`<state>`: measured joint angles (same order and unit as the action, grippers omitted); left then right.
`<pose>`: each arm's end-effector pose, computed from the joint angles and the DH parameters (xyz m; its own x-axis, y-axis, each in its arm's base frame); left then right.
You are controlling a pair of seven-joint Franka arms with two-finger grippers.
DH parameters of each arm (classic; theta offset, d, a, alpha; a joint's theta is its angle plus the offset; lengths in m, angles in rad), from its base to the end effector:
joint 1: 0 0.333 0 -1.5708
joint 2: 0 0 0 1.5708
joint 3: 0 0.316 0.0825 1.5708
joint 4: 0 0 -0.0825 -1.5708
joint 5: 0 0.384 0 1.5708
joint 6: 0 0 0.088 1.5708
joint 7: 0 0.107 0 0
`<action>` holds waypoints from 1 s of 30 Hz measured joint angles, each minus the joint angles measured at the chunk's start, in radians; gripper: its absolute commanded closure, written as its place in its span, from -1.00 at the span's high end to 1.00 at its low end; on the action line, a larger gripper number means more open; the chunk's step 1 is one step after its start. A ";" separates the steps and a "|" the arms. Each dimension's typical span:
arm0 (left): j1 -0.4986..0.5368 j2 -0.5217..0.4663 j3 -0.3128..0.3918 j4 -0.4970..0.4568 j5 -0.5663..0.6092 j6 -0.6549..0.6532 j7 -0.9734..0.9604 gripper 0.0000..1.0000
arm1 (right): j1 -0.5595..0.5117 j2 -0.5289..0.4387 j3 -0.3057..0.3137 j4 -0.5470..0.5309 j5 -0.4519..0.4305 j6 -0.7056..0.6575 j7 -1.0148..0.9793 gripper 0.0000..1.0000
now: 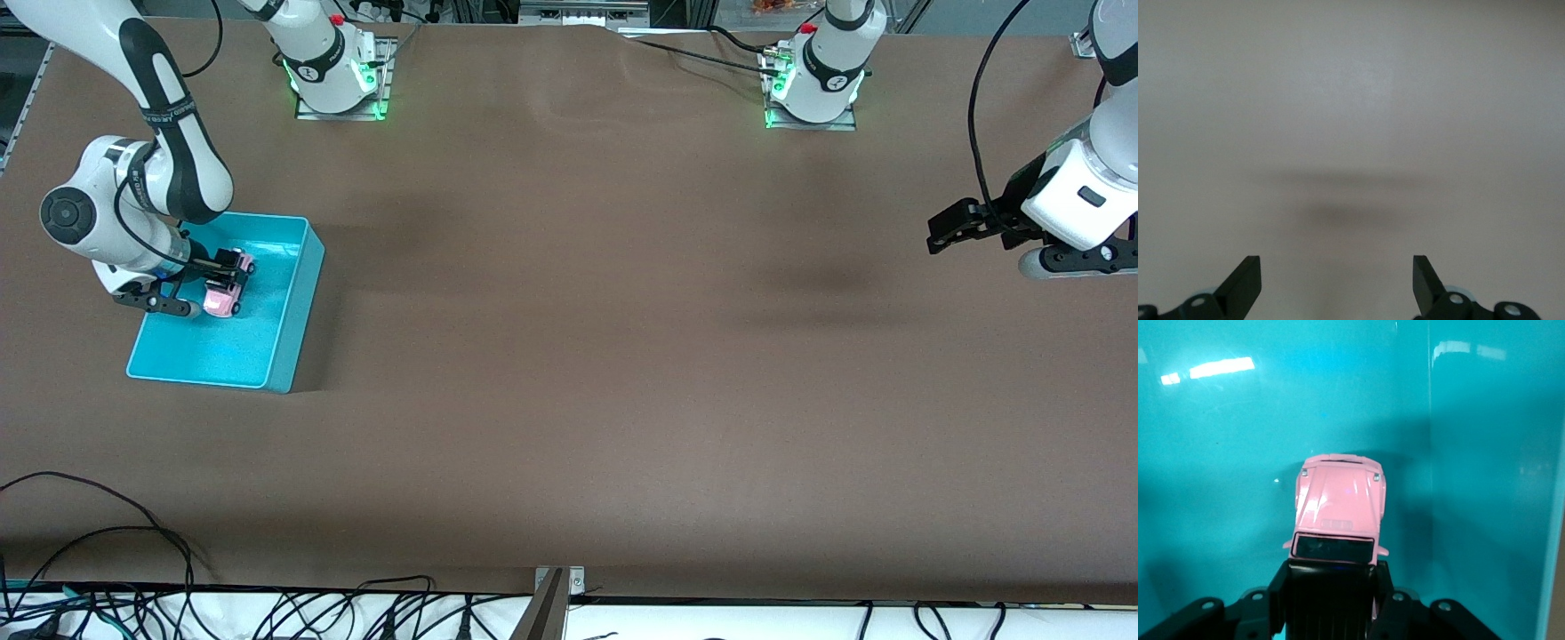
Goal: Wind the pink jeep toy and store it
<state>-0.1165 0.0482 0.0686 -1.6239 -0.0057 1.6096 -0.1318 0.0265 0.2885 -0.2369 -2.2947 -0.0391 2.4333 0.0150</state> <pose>0.5684 -0.0287 0.5757 0.9945 0.0842 -0.0621 0.0840 -0.9964 -0.0059 0.5024 -0.1105 0.2158 0.9709 -0.1925 -0.1424 -0.1810 -0.9794 0.0898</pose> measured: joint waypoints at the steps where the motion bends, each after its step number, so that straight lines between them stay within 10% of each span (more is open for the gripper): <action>1: 0.000 0.000 0.000 0.000 0.000 0.000 0.000 1.00 | 0.000 0.004 0.000 0.000 0.000 0.003 -0.001 -0.55; 12: 0.003 0.000 0.002 0.000 0.000 0.000 0.000 1.00 | 0.000 0.039 -0.001 0.000 0.000 0.025 -0.001 1.00; 30: 0.005 -0.011 0.004 -0.007 0.001 -0.020 0.000 1.00 | 0.004 -0.096 0.001 0.033 0.000 -0.018 -0.001 1.00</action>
<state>-0.1114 0.0377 0.0724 -1.6309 -0.0048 1.5899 -0.1318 0.0308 0.1929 -0.2360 -2.2613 -0.0392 2.4151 0.0140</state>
